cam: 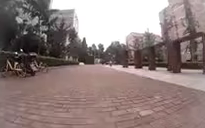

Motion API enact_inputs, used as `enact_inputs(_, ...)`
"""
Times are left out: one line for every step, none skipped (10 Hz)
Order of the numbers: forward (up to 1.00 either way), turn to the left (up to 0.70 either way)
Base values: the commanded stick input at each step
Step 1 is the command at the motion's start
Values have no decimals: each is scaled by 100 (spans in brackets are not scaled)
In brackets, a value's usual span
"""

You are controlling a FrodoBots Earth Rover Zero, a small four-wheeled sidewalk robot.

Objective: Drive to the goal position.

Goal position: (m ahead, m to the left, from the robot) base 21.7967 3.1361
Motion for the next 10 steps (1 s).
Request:
enact_inputs(63, 0)
enact_inputs(63, 0)
enact_inputs(63, 0)
enact_inputs(63, 0)
enact_inputs(63, 0)
enact_inputs(63, 0)
enact_inputs(63, 0)
enact_inputs(63, 0)
enact_inputs(63, 0)
enact_inputs(63, 0)
